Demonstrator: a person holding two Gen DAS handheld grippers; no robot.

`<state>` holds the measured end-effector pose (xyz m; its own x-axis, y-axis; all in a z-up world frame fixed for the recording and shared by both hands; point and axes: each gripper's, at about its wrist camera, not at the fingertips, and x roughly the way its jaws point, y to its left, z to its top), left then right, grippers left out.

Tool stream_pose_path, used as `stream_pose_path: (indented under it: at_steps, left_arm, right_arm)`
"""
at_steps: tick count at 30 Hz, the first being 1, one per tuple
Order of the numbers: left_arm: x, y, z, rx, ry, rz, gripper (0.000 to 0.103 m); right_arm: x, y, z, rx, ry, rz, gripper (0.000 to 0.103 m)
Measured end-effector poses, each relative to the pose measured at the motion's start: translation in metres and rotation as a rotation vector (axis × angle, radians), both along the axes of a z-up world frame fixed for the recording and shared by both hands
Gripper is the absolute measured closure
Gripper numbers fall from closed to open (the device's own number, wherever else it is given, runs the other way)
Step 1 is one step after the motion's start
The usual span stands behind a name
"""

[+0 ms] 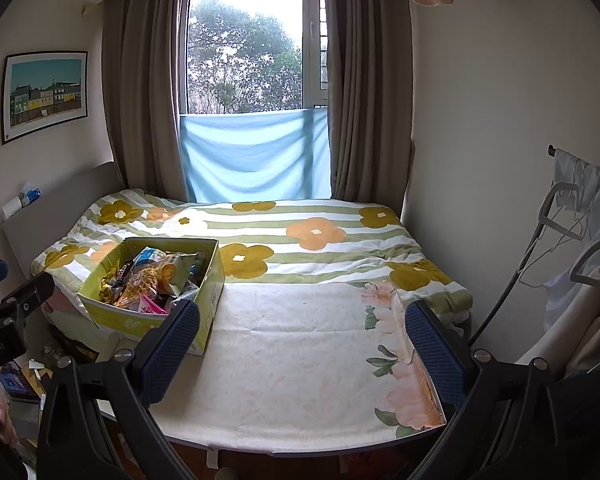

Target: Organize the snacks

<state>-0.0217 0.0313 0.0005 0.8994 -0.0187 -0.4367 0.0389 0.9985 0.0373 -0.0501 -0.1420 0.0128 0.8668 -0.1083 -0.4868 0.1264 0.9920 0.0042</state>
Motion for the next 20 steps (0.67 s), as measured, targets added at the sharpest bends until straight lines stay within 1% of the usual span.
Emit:
stream_pose_path:
  at_steps: [3,9,14,20]
  left_arm:
    - [-0.002,-0.002,0.001,0.018,-0.014,0.021,0.000]
    - [-0.004,0.000,0.002,0.005,-0.035,0.034,0.000]
    - [0.000,0.001,0.001,-0.028,-0.020,0.019,0.000]
    - [0.004,-0.012,-0.002,-0.028,-0.016,-0.003,0.000]
  right_arm:
    - [-0.001,0.000,0.000,0.001,-0.002,0.000,0.001]
    - [0.001,0.001,-0.002,0.003,0.001,0.002,0.001]
    - [0.002,0.000,-0.005,0.009,0.009,0.004,0.001]
    - [0.007,-0.007,-0.011,0.013,0.024,0.004,0.001]
